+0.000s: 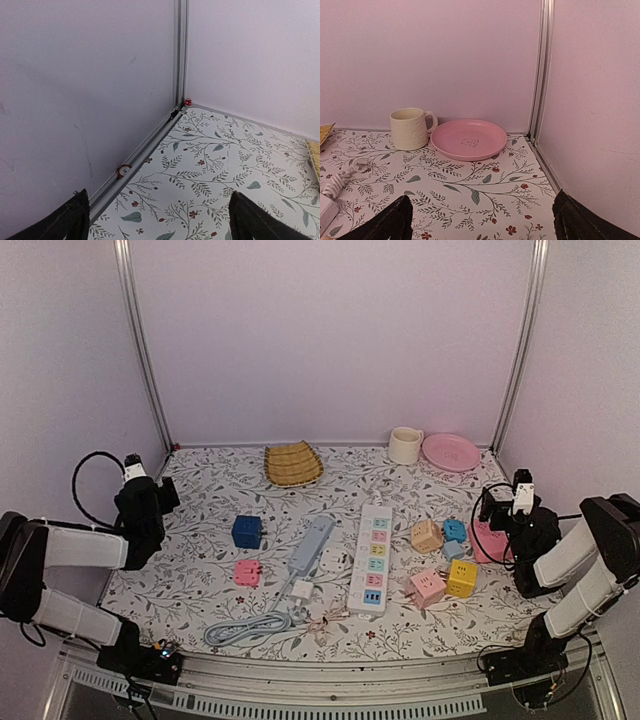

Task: Pull the plug off the socket

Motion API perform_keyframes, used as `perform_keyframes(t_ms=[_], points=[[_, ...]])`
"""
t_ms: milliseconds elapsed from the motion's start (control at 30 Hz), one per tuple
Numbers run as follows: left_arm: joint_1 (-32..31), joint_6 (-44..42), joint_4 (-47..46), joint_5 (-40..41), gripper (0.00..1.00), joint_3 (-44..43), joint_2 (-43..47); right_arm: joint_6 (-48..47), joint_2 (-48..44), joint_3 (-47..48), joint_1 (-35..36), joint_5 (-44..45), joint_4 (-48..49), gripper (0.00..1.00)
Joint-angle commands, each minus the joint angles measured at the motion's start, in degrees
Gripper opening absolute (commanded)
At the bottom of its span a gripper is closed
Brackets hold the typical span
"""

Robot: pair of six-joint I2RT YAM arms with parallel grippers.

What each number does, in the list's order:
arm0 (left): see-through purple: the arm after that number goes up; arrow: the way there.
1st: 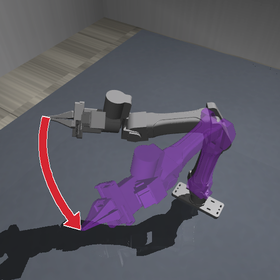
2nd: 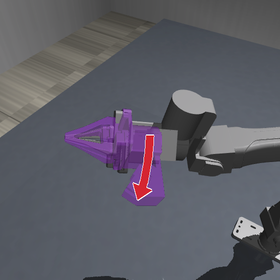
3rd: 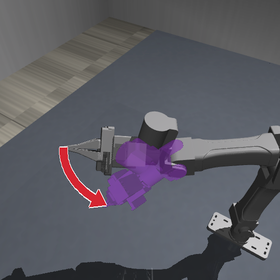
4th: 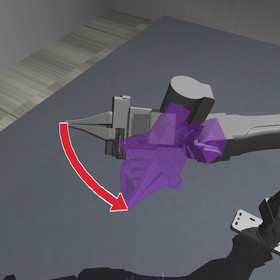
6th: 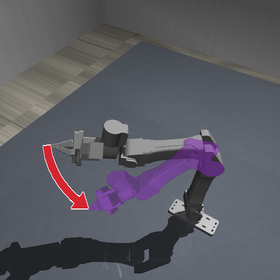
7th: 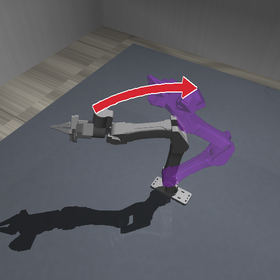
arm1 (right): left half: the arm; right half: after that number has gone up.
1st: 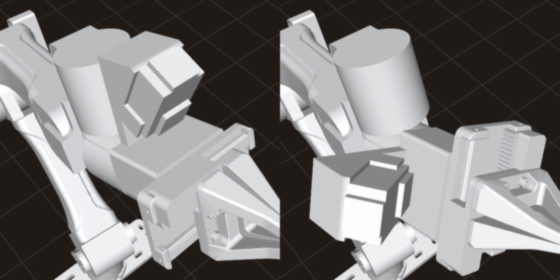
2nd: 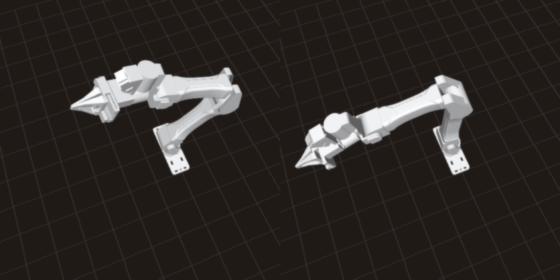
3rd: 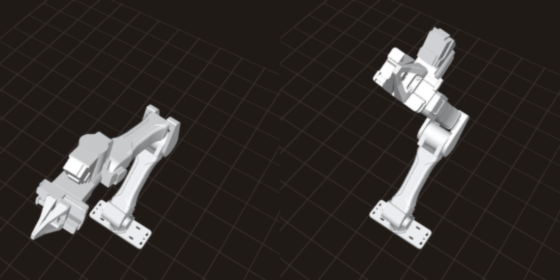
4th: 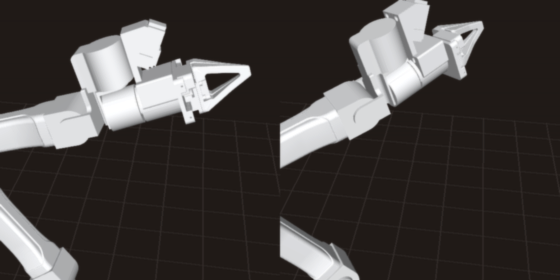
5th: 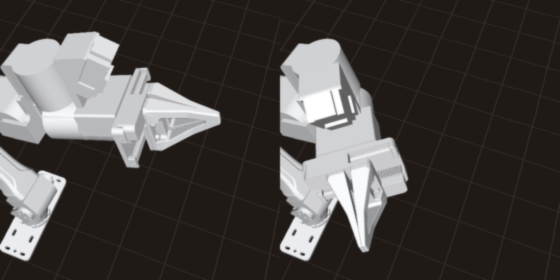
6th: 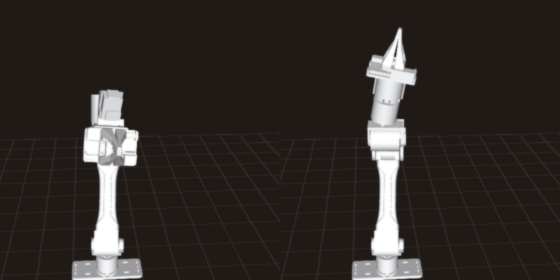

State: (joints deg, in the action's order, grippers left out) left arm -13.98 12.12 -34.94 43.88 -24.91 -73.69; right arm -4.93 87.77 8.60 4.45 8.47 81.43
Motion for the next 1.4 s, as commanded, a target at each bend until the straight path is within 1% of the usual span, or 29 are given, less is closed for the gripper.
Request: perform_keyframes(t_ms=[0,33,67,133,167,233,267,367,400,467,533,600,633,667,800,1367], points=[[4.4,-9.2,-28.6,-3.2,0.97,11.8,-3.5,1.4,0.5,1.1,-0.5,2.1,1.1,0.99],[5.5,-11.0,-37.0,-4.9,0.97,14.3,-4.9,1.3,0.7,1.0,-0.5,2.9,1.6,0.99],[6.4,-11.3,-41.5,-6.5,0.97,16.3,-5.8,1.6,0.5,1.3,-0.4,3.7,0.9,0.99],[10.3,-8.8,-48.4,-14.4,0.97,18.3,-8.6,2.5,0.7,2.4,-0.5,5.3,-0.9,0.99],[11.2,-8.6,-49.4,-16.3,0.97,18.1,-9.6,2.8,0.5,2.5,-0.5,5.4,-1.5,0.99],[11.9,-7.1,-41.4,-20.3,0.97,16.3,-7.4,3.0,0.6,2.4,-0.5,5.4,-1.1,0.99],[11.9,-8.5,-41.9,-22.0,0.97,16.0,-8.0,2.9,0.6,2.3,-0.5,5.4,-1.1,0.99],[12.2,-12.7,-50.1,-32.0,0.97,16.3,-14.8,2.9,0.6,2.4,-0.5,5.4,-1.1,0.99],[11.8,-14.4,-52.4,-33.2,0.97,16.1,-16.7,3.0,0.6,2.3,-0.5,5.5,-1.1,0.99],[11.6,-13.4,-42.8,-34.8,0.97,13.9,-13.9,3.0,0.6,2.6,-0.4,5.3,-1.5,0.99],[11.5,-14.3,-44.8,-32.9,0.97,12.7,-15.8,3.0,0.6,2.8,-0.7,5.0,-2.0,0.99],[11.6,-12.5,-39.7,-30.3,0.97,11.2,-14.7,3.1,0.6,2.7,-0.7,4.9,-2.0,0.99],[11.7,-12.4,-39.8,-29.8,0.97,11.2,-14.8,3.1,0.5,2.6,-0.7,5.0,-1.8,0.99],[11.6,-12.7,-42.0,-29.6,0.97,11.7,-15.5,3.1,0.6,2.5,-0.7,5.1,-1.5,0.99],[10.6,-13.6,-42.8,-27.9,0.97,11.9,-15.8,3.1,0.6,2.5,-0.7,5.1,-1.4,0.99],[10.6,-13.4,-42.4,-28.1,0.97,11.7,-15.7,3.1,0.7,2.7,-0.7,5.0,-1.9,0.99]])
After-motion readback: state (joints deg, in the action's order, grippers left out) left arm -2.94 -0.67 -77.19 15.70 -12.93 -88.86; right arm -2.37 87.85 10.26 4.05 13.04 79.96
